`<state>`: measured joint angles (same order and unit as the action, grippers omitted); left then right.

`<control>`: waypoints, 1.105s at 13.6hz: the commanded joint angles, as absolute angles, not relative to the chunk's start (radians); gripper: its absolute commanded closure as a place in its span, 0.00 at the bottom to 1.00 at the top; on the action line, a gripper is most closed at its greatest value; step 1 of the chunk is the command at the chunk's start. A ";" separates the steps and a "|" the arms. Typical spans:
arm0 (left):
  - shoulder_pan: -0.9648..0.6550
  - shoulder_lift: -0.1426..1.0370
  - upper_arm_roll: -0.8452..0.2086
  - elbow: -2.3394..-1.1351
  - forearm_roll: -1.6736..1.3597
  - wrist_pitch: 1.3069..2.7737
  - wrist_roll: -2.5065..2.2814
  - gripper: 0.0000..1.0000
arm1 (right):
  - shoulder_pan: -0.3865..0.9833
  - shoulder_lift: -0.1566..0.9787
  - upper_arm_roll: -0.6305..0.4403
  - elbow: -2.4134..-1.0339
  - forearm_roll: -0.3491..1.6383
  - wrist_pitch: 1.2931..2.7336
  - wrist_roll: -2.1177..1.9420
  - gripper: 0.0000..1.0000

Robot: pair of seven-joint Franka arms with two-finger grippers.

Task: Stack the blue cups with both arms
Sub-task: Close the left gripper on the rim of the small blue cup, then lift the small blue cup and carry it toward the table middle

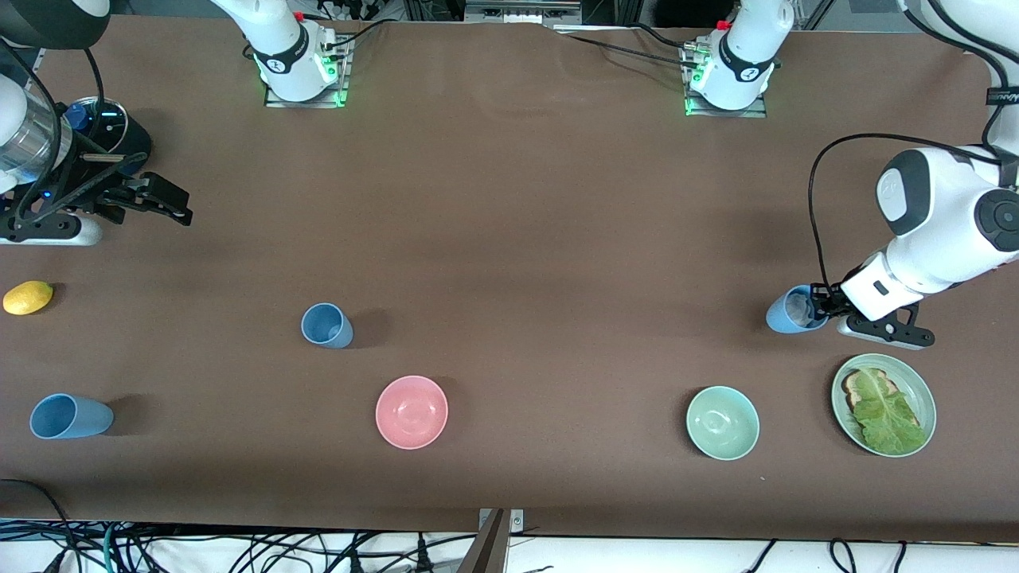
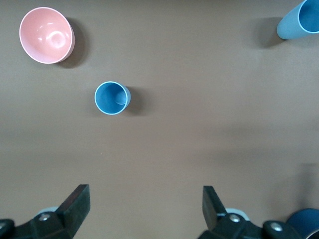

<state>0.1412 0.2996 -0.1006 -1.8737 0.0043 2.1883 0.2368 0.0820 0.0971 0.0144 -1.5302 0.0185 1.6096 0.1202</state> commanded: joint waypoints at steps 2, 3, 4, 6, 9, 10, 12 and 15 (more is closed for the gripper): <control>0.100 0.292 -0.133 -1.778 -0.006 2.059 0.119 1.00 | 0.086 0.087 0.015 -1.528 0.005 1.611 0.135 0.00; 0.098 0.287 -0.162 -1.776 -0.006 2.051 0.062 1.00 | 0.086 0.089 0.015 -1.528 0.005 1.611 0.135 0.00; 0.098 0.278 -0.202 -1.776 -0.003 2.048 -0.012 1.00 | 0.086 0.089 0.015 -1.528 0.005 1.609 0.135 0.00; 0.097 0.273 -0.280 -1.757 0.008 2.016 -0.173 1.00 | 0.084 0.090 0.014 -1.528 0.005 1.609 0.135 0.00; 0.042 0.273 -0.333 -1.740 0.011 1.997 -0.389 1.00 | 0.084 0.091 0.012 -1.528 0.005 1.608 0.133 0.00; 0.011 0.276 -0.334 -1.727 0.009 1.997 -0.455 1.00 | 0.084 0.091 0.012 -1.528 0.005 1.606 0.133 0.00; -0.059 0.287 -0.334 -1.701 0.009 1.997 -0.593 1.00 | 0.084 0.091 0.012 -1.528 0.005 1.608 0.133 0.00; -0.173 0.342 -0.333 -1.620 0.011 1.997 -0.799 1.00 | 0.084 0.091 0.012 -1.528 0.005 1.605 0.133 0.00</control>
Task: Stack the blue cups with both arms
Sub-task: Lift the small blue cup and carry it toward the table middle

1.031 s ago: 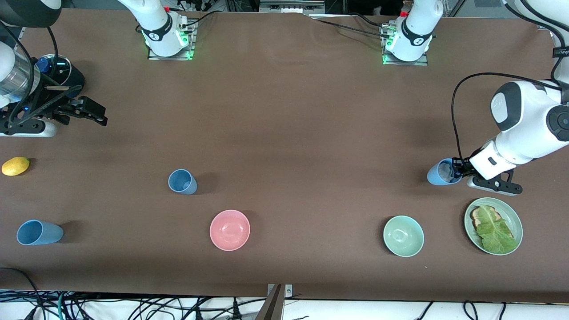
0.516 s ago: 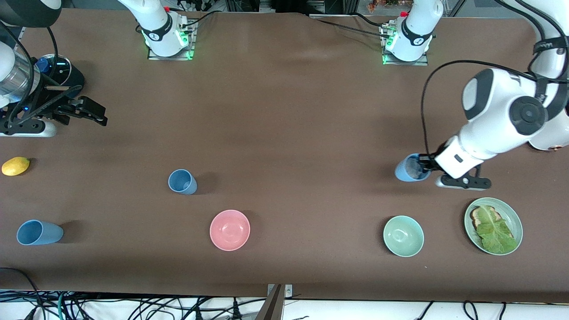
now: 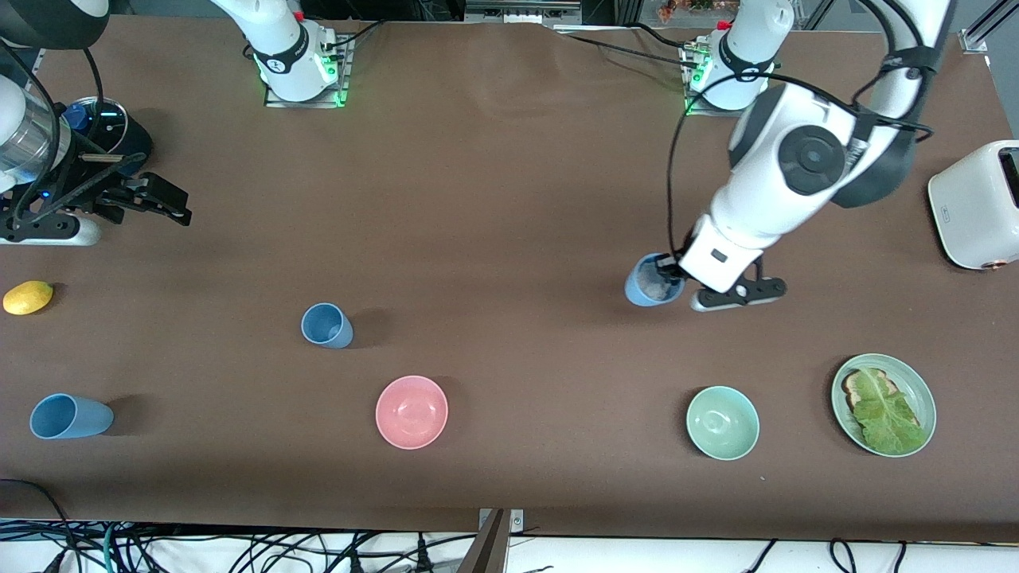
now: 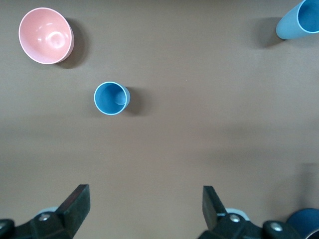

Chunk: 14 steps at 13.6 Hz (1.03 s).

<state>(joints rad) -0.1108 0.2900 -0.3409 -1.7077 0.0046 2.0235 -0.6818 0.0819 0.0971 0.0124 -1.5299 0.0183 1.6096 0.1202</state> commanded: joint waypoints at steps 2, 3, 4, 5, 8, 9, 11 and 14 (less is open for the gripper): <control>-0.247 0.385 -0.331 -1.580 0.009 1.997 -0.911 1.00 | 0.084 0.091 0.012 -1.528 0.003 1.605 0.132 0.00; -0.286 0.411 -0.325 -1.553 0.009 1.997 -0.967 1.00 | 0.084 0.091 0.012 -1.528 0.003 1.606 0.132 0.00; -0.317 0.438 -0.322 -1.527 0.018 1.997 -1.021 1.00 | 0.084 0.091 0.012 -1.528 0.003 1.606 0.132 0.00; -0.340 0.460 -0.322 -1.508 0.052 1.997 -1.070 1.00 | 0.084 0.091 0.012 -1.528 0.003 1.606 0.130 0.00; -0.386 0.511 -0.321 -1.500 0.109 2.006 -1.164 1.00 | 0.083 0.095 0.012 -1.528 -0.002 1.606 0.124 0.00; -0.397 0.524 -0.321 -1.487 0.110 2.008 -1.181 1.00 | 0.084 0.097 0.012 -1.528 -0.012 1.605 0.124 0.00; -0.434 0.561 -0.310 -1.456 0.132 2.008 -1.227 1.00 | 0.086 0.097 0.014 -1.528 -0.023 1.601 0.127 0.00; -0.456 0.598 -0.310 -1.443 0.182 2.034 -1.284 1.00 | 0.084 0.097 0.012 -1.526 -0.017 1.606 0.130 0.00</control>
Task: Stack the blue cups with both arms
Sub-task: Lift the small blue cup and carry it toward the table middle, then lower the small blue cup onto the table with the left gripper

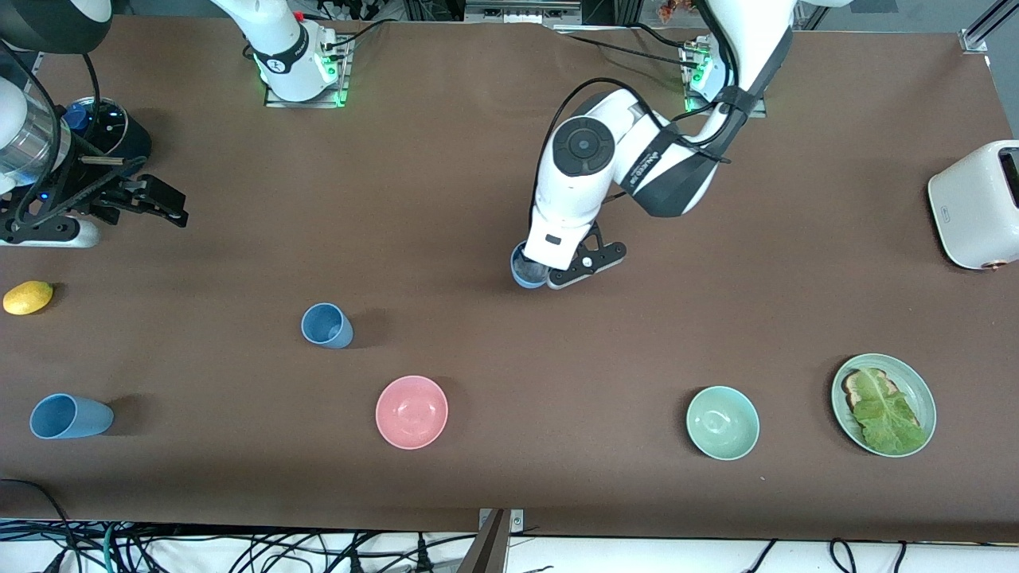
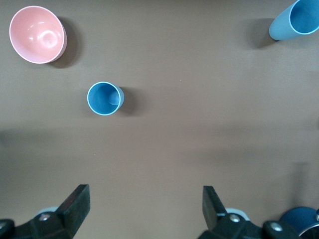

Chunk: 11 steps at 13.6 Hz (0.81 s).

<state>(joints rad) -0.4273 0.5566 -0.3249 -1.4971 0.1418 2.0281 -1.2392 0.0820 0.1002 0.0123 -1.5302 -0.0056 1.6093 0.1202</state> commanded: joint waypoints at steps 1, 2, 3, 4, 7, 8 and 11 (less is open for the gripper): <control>-0.462 0.612 -0.308 -1.443 0.184 2.054 -1.290 1.00 | 0.084 0.098 0.012 -1.526 -0.015 1.606 0.132 0.00; -0.469 0.623 -0.307 -1.443 0.193 2.072 -1.301 1.00 | 0.084 0.098 0.012 -1.525 -0.017 1.605 0.132 0.00; -0.469 0.635 -0.307 -1.443 0.213 2.086 -1.314 1.00 | 0.084 0.098 0.012 -1.526 -0.015 1.600 0.141 0.00; -0.469 0.646 -0.307 -1.445 0.234 2.091 -1.328 1.00 | 0.084 0.098 0.012 -1.526 -0.015 1.600 0.168 0.00; -0.472 0.683 -0.305 -1.443 0.258 2.140 -1.345 1.00 | 0.086 0.097 0.015 -1.526 -0.021 1.597 0.192 0.00; -0.472 0.689 -0.299 -1.443 0.258 2.141 -1.345 1.00 | 0.086 0.098 0.014 -1.526 -0.017 1.597 0.192 0.00; -0.472 0.704 -0.296 -1.445 0.259 2.161 -1.345 1.00 | 0.092 0.104 0.015 -1.526 -0.023 1.597 0.187 0.00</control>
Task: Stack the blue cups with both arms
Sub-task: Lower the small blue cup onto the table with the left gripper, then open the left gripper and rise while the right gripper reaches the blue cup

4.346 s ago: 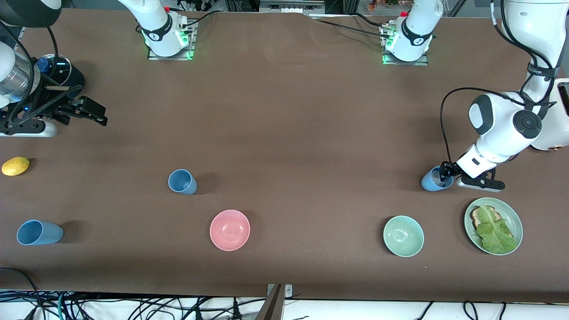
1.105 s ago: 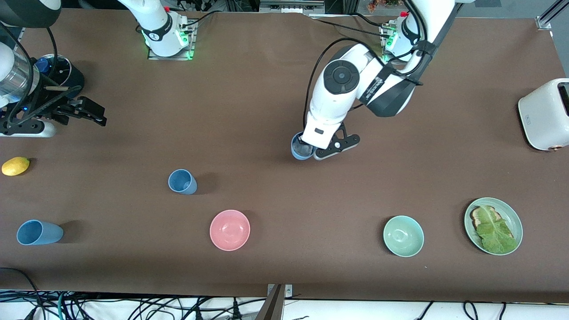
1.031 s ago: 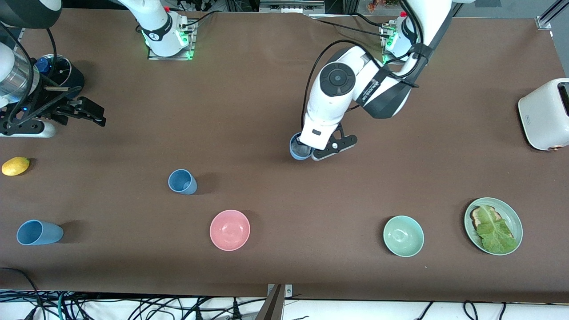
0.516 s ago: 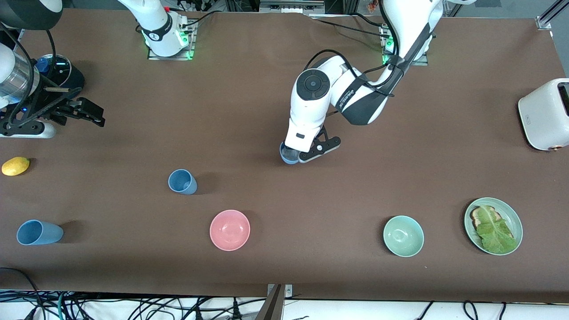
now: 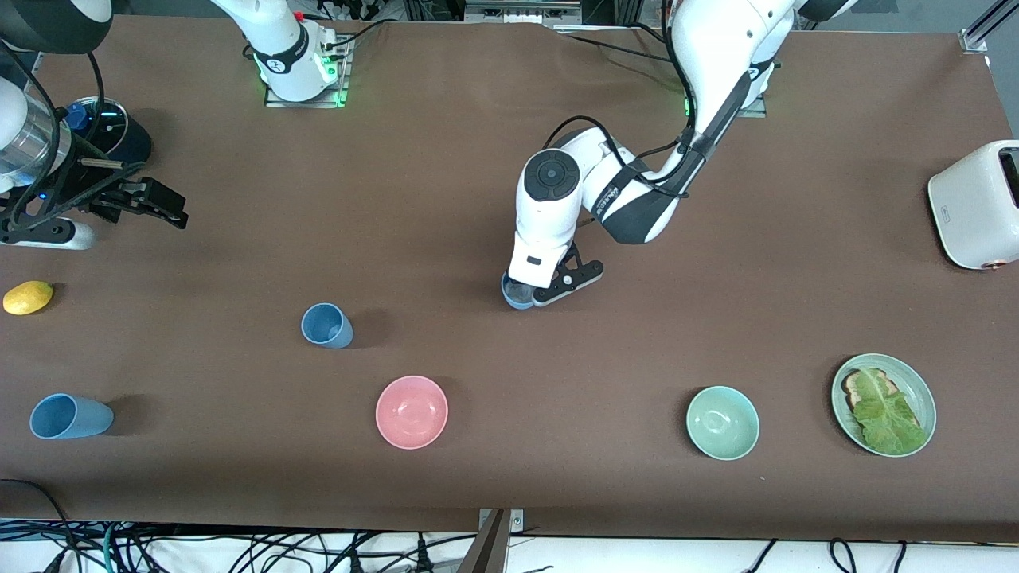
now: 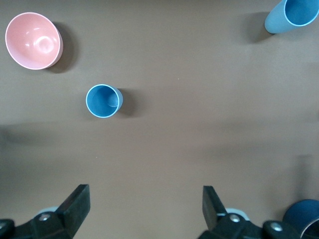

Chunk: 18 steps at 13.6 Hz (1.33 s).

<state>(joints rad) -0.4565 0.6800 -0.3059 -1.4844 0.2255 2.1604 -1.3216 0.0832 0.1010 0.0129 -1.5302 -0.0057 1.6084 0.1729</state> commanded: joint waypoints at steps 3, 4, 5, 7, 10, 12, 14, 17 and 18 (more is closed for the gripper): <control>-0.472 0.721 -0.291 -1.448 0.264 2.195 -1.345 1.00 | 0.091 0.107 0.015 -1.528 -0.025 1.597 0.155 0.00; -0.472 0.727 -0.290 -1.447 0.270 2.200 -1.345 1.00 | 0.091 0.107 0.014 -1.528 -0.023 1.598 0.132 0.00; -0.474 0.736 -0.285 -1.447 0.282 2.200 -1.345 1.00 | 0.089 0.109 0.014 -1.529 -0.023 1.597 0.111 0.00; -0.477 0.747 -0.285 -1.447 0.290 2.200 -1.347 1.00 | 0.092 0.113 0.015 -1.535 -0.021 1.583 0.083 0.00; -0.477 0.753 -0.281 -1.450 0.293 2.232 -1.347 1.00 | 0.103 0.124 0.017 -1.536 -0.011 1.583 0.039 0.00; -0.476 0.753 -0.279 -1.448 0.293 2.232 -1.341 0.94 | 0.106 0.132 0.017 -1.537 -0.002 1.594 0.035 0.00; -0.476 0.752 -0.279 -1.447 0.293 2.232 -1.335 0.75 | 0.109 0.158 0.017 -1.537 0.012 1.611 0.034 0.00; -0.476 0.750 -0.279 -1.447 0.298 2.232 -1.332 0.42 | 0.123 0.175 0.017 -1.540 0.014 1.615 0.031 0.00; -0.476 0.747 -0.279 -1.447 0.305 2.232 -1.330 0.36 | 0.123 0.181 0.017 -1.540 0.014 1.620 0.031 0.00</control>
<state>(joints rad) -0.4591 0.7385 -0.2906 -1.4754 0.2633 2.2374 -1.3240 0.1188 0.1823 0.0173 -1.5377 0.0001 1.6089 0.0468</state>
